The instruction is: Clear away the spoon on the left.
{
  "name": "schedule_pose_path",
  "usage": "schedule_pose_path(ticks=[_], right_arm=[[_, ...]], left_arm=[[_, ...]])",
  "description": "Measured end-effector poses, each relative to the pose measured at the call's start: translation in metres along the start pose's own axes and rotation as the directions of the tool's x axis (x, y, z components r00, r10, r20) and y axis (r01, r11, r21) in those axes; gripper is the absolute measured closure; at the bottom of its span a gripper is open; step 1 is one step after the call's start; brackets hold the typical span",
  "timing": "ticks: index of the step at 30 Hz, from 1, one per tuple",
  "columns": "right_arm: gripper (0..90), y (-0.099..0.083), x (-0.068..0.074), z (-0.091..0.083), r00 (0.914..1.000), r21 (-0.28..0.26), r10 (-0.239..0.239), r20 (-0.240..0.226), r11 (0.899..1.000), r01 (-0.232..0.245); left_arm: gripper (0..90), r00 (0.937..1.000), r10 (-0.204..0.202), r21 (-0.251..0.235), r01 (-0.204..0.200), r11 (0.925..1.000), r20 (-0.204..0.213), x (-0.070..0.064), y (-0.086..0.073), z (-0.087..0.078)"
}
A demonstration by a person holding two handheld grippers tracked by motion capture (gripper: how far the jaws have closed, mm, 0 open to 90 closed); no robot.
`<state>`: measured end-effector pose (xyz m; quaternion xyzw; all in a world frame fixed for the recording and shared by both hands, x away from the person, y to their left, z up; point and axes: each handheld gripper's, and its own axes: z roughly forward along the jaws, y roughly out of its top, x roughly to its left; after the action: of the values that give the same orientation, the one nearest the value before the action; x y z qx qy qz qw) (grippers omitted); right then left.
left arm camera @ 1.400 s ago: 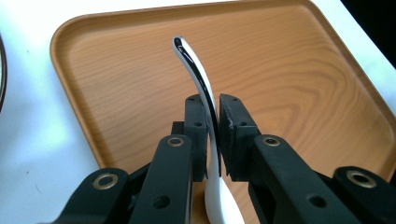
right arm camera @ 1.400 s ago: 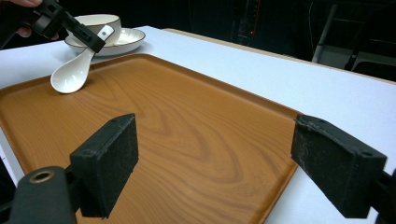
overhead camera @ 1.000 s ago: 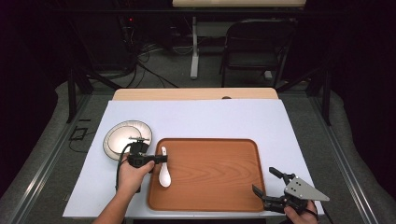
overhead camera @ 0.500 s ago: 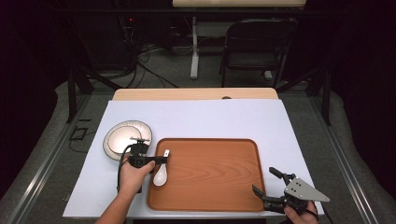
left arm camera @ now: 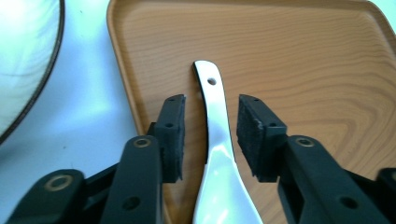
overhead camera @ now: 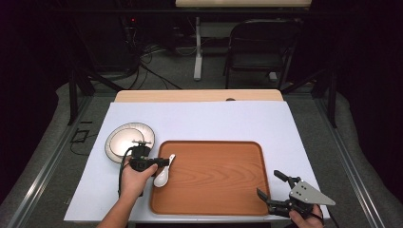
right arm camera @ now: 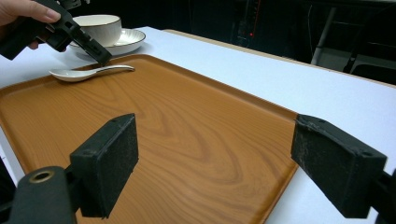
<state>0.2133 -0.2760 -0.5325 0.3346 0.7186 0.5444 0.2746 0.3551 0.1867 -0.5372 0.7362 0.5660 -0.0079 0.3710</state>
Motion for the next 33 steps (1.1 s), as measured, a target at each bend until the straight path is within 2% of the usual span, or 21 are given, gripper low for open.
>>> schedule_pose_path(ticks=[3, 6, 10, 15, 18, 23, 28, 31, 33], right_arm=[[14.4, 0.0, 0.0, 0.0, 1.0, 0.001, 0.002, 0.0, 1.0, -0.002], [14.4, 0.0, 0.0, 0.0, 1.0, 0.003, 0.003, -0.001, 1.0, -0.003], [14.4, 0.0, 0.0, 0.001, 1.0, 0.004, 0.004, -0.001, 1.0, -0.004], [14.4, 0.0, 0.0, 0.001, 1.0, 0.006, 0.005, 0.0, 1.0, -0.005], [14.4, 0.0, -0.001, 0.001, 1.0, 0.007, 0.008, 0.0, 1.0, -0.008], [14.4, 0.0, -0.001, 0.001, 1.0, 0.008, 0.007, -0.001, 1.0, -0.007], [14.4, 0.0, -0.001, 0.001, 1.0, 0.008, 0.007, 0.0, 1.0, -0.007], [14.4, 0.0, 0.0, 0.001, 1.0, 0.008, 0.007, 0.0, 1.0, -0.007], [14.4, 0.0, 0.0, 0.001, 1.0, 0.008, 0.007, 0.001, 1.0, -0.007]], left_arm=[[57.9, 0.9999, 0.014, -0.018, -0.014, 0.9997, -0.004, 0.0, 0.001, -0.003], [53.4, 0.9986, 0.041, -0.039, -0.043, 0.9983, -0.033, 0.0, 0.0, -0.006], [53.0, 0.9968, 0.055, -0.048, -0.057, 0.9972, -0.059, 0.001, 0.0, -0.012], [49.0, 0.9913, 0.091, -0.095, -0.1, 0.9905, -0.094, 0.002, 0.0, -0.024], [49.0, 0.9901, 0.102, -0.123, -0.114, 0.9858, -0.096, 0.002, -0.001, -0.033], [48.8, 0.9807, 0.144, -0.176, -0.166, 0.9703, -0.132, 0.0, -0.004, -0.052], [48.2, 0.9696, 0.172, -0.193, -0.205, 0.9596, -0.174, -0.001, -0.009, -0.067], [48.2, 0.9621, 0.19, -0.211, -0.23, 0.95, -0.196, -0.002, -0.014, -0.074], [48.1, 0.9573, 0.213, -0.225, -0.255, 0.9404, -0.195, -0.003, -0.018, -0.076]])
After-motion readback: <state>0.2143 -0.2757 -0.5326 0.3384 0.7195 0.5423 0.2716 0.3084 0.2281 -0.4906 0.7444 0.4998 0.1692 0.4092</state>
